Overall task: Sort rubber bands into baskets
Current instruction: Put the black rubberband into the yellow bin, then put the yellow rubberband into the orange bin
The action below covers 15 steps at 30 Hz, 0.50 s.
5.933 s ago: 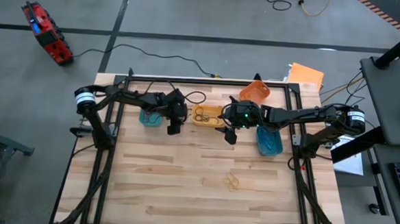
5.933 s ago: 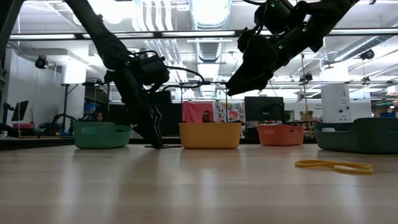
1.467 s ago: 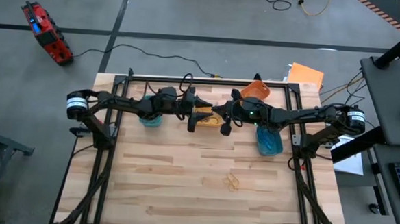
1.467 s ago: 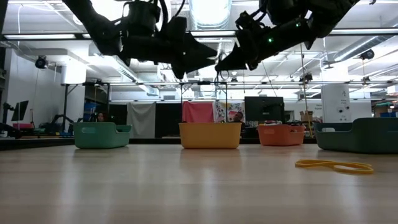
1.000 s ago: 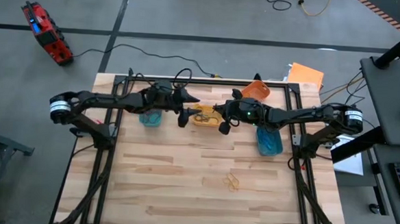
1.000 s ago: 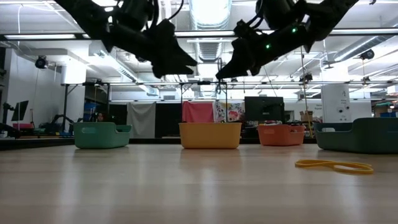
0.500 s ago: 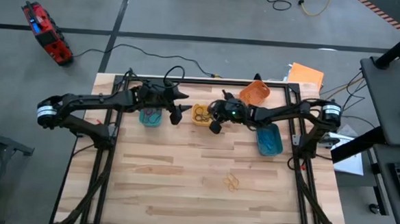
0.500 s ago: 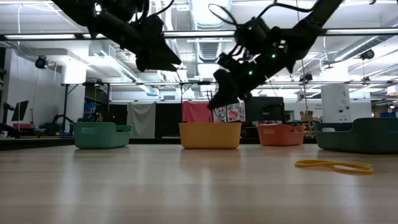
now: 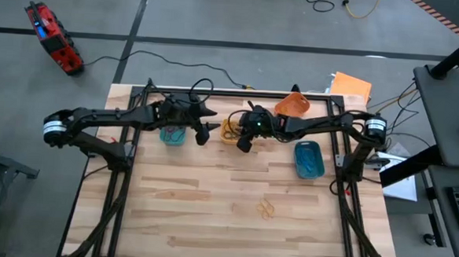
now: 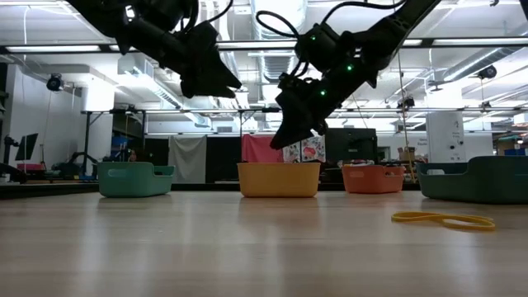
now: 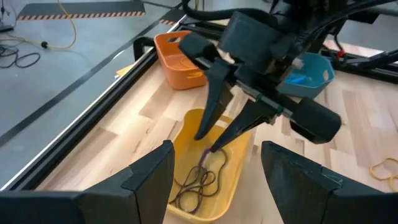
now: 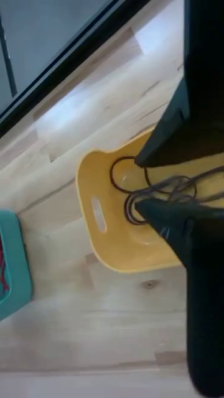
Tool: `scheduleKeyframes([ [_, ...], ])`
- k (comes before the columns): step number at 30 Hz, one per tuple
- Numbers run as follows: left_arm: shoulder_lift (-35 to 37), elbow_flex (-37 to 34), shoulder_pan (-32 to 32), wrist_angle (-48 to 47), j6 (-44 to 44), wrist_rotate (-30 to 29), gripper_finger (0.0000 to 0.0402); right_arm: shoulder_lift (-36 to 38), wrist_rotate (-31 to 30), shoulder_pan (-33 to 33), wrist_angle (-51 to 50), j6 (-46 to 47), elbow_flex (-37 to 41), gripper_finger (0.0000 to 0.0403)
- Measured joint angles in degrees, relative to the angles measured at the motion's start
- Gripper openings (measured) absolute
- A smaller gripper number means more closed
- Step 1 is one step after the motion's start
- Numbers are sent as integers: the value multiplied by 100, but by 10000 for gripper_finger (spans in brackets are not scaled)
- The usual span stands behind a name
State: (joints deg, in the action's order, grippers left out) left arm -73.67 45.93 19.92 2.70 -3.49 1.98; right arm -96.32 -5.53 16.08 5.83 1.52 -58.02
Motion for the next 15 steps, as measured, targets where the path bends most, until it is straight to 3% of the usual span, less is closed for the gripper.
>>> scheduleKeyframes([
  [8, 0, -4, -37, 53, -2, 0, 223, 97, 17, -4, -253, 265, 3, 174],
  [15, -17, -72, -74, 120, -105, 4, 223, 674, 404, -153, -1352, 793, 7, 198],
])
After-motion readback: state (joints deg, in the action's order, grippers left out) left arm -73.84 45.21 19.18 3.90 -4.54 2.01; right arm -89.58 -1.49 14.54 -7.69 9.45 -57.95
